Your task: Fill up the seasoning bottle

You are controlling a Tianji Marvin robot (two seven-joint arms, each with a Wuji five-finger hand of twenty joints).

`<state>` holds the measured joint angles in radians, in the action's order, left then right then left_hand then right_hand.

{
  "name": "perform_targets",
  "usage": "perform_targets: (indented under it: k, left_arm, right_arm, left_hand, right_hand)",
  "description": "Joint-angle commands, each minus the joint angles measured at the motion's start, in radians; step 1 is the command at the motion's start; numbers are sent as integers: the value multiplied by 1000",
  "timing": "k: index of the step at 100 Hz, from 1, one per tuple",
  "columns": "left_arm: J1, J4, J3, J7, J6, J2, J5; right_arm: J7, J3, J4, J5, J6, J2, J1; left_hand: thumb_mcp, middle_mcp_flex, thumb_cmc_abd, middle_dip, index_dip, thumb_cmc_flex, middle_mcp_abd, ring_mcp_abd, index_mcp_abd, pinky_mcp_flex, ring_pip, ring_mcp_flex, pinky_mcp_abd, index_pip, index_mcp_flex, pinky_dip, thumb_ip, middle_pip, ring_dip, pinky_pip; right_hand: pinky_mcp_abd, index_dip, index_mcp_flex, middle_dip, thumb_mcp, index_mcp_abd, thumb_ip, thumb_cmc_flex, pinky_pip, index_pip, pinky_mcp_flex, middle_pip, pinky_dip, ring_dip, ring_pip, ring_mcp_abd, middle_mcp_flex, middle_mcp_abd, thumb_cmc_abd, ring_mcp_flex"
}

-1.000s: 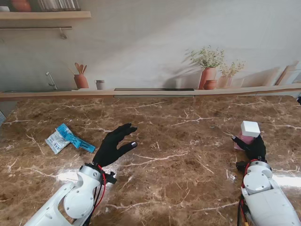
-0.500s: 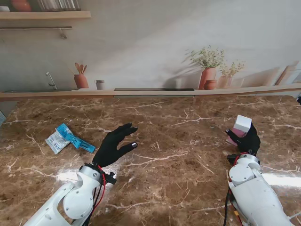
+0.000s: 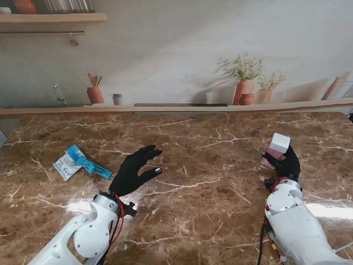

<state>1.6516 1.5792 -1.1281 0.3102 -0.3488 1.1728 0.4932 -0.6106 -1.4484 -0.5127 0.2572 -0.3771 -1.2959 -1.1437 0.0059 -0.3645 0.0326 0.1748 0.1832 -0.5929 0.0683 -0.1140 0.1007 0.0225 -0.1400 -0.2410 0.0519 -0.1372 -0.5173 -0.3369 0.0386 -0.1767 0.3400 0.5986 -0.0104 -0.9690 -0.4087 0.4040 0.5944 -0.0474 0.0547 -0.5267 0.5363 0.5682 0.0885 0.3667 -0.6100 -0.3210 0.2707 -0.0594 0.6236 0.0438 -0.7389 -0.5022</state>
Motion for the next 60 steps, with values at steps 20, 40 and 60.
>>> perform_targets:
  k: [20,40,60]
  left_arm:
    - [4,7,11,1,4,0,5]
    - [3,10,12,1,5,-1,8]
    - [2,14,15,-2,9,-1,9]
  right_arm:
    - [69,-6,-16,-30,-2,-6,-26]
    - [100,-13,-26,-44,0,-3,-28]
    - [133,-22,-29,-64,-8,-2,-20]
  left_hand:
    - [-20,-6,5,5,11,-21,-23,48,-40,12,14,-11,-36,-14,-8,-5,-20,5,-5,-26]
    - [-20,-3,3,5,13,-24,-21,48,-47,13,17,-9,-35,-17,-12,2,-20,6,-6,-39]
    - [-20,-2,3,5,16,-25,-22,48,-51,10,17,-9,-34,-20,-15,5,-20,6,-6,-43]
  right_hand:
    - [-11,423,74,242,626,145,121,115,41,-435,-9,207,-20,-230,214,-14,-14,69,-293,3]
    - [74,375,89,520,610,66,136,158,28,-329,-104,365,-66,-477,545,-62,-258,100,-289,364]
    - [91,120,-39,62,618,-95,143,184,-14,-107,-139,-153,-115,-38,-179,-30,-469,-25,-305,410]
